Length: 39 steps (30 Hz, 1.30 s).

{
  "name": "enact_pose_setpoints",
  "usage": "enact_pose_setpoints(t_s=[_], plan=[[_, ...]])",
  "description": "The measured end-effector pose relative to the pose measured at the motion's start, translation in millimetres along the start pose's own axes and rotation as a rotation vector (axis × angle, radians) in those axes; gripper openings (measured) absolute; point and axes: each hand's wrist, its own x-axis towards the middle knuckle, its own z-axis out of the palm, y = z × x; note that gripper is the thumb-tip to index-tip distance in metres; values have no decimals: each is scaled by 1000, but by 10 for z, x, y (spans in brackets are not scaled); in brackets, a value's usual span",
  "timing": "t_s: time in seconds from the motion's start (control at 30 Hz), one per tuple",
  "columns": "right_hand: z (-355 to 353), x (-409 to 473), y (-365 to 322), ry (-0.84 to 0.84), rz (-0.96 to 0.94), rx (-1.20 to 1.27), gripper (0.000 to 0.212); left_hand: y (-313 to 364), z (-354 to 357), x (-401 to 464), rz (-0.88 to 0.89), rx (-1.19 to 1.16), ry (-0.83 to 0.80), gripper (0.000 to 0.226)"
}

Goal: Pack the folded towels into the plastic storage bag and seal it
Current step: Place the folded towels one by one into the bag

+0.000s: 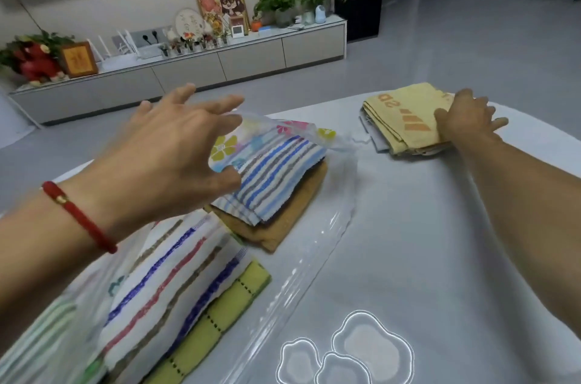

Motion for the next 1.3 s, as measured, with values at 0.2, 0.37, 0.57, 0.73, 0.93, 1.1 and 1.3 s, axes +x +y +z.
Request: enact_pose_setpoints(t_s=[0.2,0.37,0.57,0.73,0.93,1.1,1.3], plan=[[-364,49,-110,-98,-55,83,70,41,3,-29,-6,17,20,82],[-870,-281,118,-556,90,539,85,-17,-8,-10,-26,15,3,79],[-1268,-1143,554,-861,66,905,51,-106,-79,76,-29,-32,-61,83],[-1599,-1995,451,-1125,-173,894,61,-105,-318,16,-52,-197,-57,84],[-1177,-2799,-497,-1453,-317,1062,58,-125,-545,-119,-11,-231,-49,82],[-403,-2935,-1334,-1031,-342,1105,55,-189,-697,-175,-9,-244,-46,82],[211,-2889,-1494,-454,-338,645,32,-129,-610,-237,9,-199,-84,81]])
